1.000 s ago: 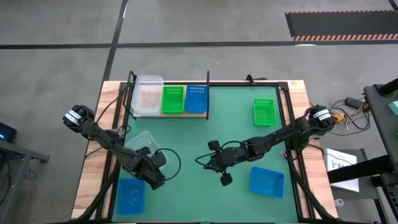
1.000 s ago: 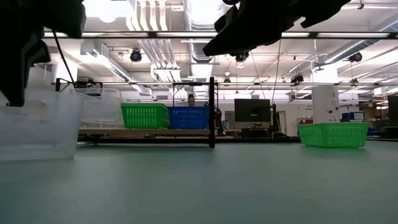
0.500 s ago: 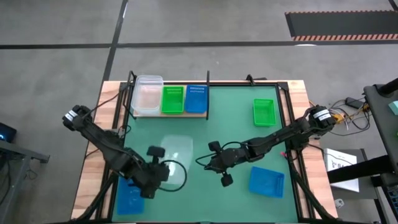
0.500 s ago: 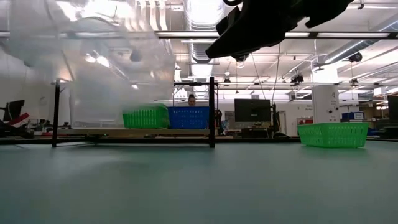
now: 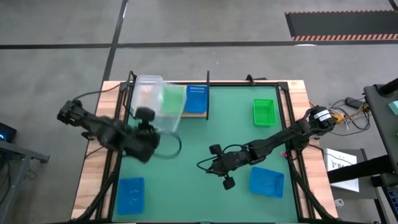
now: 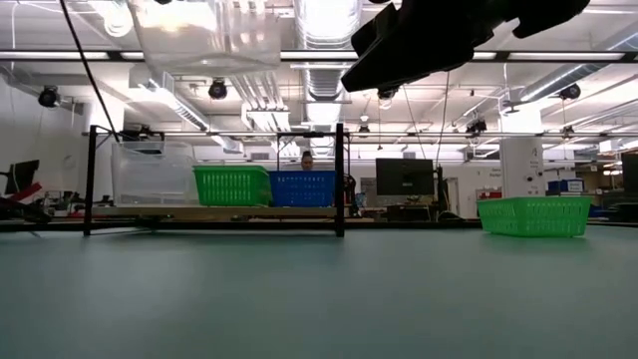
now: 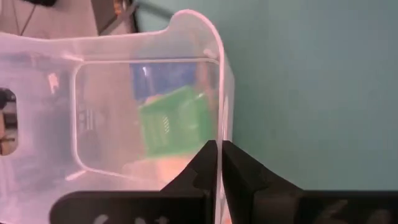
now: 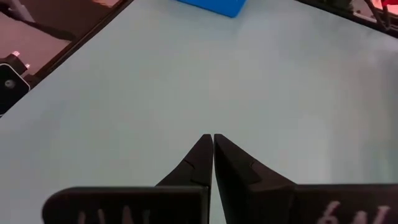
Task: Stack baskets on shelf by color
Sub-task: Stack the transparent bin on top of the other transparent bins on the shelf
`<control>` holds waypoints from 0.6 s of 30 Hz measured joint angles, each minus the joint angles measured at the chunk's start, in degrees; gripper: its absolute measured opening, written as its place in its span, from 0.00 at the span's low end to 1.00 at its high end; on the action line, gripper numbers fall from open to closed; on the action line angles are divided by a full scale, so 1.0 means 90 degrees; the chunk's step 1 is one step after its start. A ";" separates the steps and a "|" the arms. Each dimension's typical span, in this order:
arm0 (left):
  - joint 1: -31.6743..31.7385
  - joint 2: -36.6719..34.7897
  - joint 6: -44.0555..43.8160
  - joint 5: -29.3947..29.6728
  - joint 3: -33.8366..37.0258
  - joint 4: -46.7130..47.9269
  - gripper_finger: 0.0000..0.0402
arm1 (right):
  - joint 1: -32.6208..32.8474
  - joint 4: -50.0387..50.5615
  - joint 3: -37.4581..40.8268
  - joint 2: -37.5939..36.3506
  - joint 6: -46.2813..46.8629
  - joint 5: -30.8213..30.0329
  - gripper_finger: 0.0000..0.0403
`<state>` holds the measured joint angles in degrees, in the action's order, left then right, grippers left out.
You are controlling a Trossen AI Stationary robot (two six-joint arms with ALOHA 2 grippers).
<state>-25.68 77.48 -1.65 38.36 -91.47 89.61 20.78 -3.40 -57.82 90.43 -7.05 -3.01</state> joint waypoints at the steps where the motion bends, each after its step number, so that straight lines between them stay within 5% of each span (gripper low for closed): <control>1: 0.0228 -0.0145 0.0179 -0.0002 0.0077 0.0005 0.00 | 0.0000 -0.0013 0.0000 0.0000 0.0000 0.0000 0.02; 12: 0.2986 -0.2036 0.1933 -0.0604 0.1365 -0.0970 0.00 | 0.0000 -0.0292 0.0000 0.0000 -0.0077 0.0027 0.02; 18: 0.3777 -0.2403 0.2514 -0.1343 0.1978 -0.1362 0.00 | -0.0002 -0.0488 0.0000 0.0004 -0.0162 0.0027 0.02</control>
<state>8.31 55.85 20.98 26.27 -73.66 77.36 20.75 -7.80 -57.82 90.47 -8.51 -2.76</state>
